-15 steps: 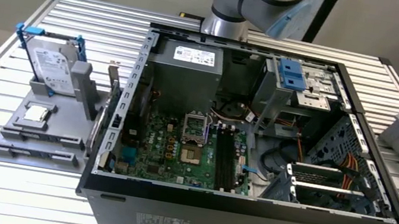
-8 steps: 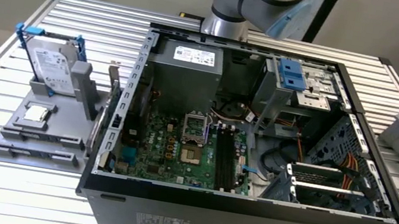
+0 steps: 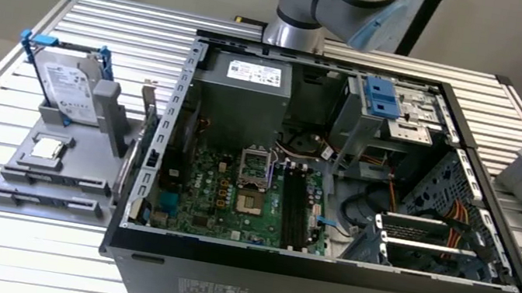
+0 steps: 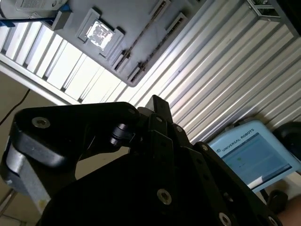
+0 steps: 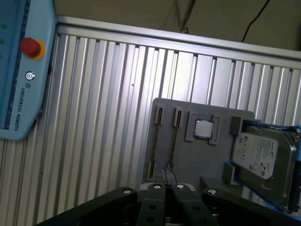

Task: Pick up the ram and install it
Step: 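Pick up the ram and move it above insertion slot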

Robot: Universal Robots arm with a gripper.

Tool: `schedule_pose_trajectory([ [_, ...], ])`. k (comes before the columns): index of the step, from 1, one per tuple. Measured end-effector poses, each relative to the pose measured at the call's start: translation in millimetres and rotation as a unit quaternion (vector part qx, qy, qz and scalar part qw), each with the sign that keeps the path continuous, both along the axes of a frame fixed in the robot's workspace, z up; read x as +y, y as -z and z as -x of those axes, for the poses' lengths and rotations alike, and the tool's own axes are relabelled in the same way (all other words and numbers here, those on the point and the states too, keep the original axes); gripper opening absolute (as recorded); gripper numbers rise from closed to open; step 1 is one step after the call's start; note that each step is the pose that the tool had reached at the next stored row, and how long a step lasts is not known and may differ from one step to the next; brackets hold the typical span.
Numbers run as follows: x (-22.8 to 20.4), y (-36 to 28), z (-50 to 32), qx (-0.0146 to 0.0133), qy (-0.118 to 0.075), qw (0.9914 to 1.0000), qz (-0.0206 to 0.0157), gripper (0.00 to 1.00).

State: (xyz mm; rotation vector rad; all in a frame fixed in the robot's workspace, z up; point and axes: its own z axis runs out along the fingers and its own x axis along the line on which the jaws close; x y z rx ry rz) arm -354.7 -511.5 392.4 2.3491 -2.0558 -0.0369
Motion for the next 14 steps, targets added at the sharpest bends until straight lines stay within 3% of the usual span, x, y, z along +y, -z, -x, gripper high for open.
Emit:
schedule_pose_trajectory([
  [7,0.0,0.0,0.0,0.0000,-0.005,0.99999,0.0000,0.00],
  [8,0.0,0.0,0.0,0.0000,-0.005,0.99999,0.0000,1.00],
  [14,0.0,0.0,0.0,0.0000,-0.010,0.99995,0.0000,1.00],
])
